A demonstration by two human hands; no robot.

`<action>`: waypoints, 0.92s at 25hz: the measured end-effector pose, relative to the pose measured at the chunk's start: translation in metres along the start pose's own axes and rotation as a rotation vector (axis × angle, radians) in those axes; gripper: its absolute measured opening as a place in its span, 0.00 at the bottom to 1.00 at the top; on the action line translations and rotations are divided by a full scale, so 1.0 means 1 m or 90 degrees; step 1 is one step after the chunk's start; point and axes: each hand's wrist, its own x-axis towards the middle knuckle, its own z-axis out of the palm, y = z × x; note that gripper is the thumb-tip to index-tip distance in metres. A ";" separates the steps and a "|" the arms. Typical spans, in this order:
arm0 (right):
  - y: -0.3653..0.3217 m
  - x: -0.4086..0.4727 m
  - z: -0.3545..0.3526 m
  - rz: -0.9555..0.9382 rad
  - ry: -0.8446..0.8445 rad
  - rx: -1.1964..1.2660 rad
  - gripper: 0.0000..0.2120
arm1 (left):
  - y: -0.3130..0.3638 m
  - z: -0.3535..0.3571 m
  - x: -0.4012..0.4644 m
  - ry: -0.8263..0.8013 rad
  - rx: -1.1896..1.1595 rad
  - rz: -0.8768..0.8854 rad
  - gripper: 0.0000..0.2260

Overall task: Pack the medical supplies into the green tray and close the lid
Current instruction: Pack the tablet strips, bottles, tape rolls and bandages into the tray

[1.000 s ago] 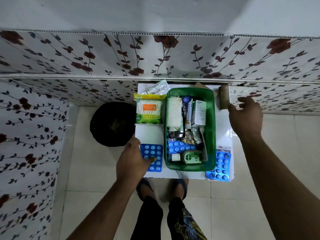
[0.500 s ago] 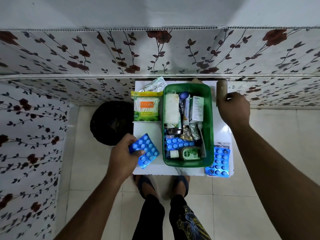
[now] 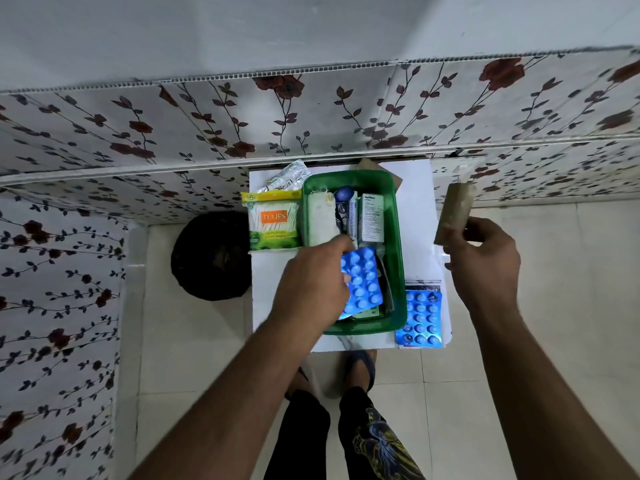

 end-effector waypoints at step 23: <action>-0.018 -0.084 0.036 -0.064 -0.312 -0.205 0.12 | -0.054 -0.047 -0.020 0.061 -0.151 -0.065 0.12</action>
